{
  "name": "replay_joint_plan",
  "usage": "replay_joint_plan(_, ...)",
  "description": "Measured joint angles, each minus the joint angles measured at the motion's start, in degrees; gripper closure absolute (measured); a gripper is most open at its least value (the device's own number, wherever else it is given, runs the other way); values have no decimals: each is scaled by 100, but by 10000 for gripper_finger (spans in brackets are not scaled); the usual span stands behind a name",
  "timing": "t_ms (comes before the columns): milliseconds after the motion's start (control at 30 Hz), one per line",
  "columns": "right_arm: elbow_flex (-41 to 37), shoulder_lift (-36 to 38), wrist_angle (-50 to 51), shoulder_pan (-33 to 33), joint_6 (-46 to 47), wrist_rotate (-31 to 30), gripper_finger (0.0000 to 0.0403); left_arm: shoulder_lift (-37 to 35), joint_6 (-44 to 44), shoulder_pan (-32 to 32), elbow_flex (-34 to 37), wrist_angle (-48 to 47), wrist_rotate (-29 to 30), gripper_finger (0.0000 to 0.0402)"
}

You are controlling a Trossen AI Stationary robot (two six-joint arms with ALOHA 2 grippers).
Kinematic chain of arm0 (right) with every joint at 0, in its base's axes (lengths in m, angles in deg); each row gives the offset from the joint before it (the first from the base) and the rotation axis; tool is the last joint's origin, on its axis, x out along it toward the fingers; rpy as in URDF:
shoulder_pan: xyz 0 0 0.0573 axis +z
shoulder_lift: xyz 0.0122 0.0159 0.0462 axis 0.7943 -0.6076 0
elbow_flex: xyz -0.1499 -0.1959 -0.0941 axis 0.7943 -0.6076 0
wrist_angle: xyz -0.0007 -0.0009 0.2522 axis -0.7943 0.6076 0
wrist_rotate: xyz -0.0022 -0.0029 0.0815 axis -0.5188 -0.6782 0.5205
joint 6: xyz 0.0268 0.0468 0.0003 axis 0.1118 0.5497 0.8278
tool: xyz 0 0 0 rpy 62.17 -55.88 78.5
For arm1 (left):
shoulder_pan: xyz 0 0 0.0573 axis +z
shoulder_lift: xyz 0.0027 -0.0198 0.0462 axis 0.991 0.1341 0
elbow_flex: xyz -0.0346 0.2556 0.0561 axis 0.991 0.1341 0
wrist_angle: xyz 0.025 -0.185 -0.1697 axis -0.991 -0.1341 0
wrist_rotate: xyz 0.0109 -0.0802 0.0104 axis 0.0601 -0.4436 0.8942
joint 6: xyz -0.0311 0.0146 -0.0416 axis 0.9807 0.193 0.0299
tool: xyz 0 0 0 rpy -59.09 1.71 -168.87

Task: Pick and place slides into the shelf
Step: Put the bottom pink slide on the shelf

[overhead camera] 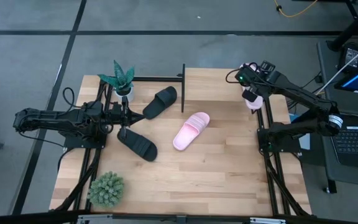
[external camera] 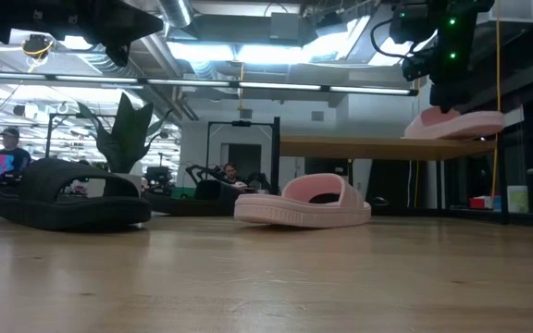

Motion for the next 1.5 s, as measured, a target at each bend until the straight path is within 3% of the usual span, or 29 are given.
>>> replay_joint_plan(1100, 0, 0, -46, -289, -151, 103, 393, 0, 1, -1, 0, 0, 1, 401)
replay_joint_plan(1500, 0, 0, -68, -289, -20, 103, 370, -1, 1, -2, 0, 0, 0, 401)
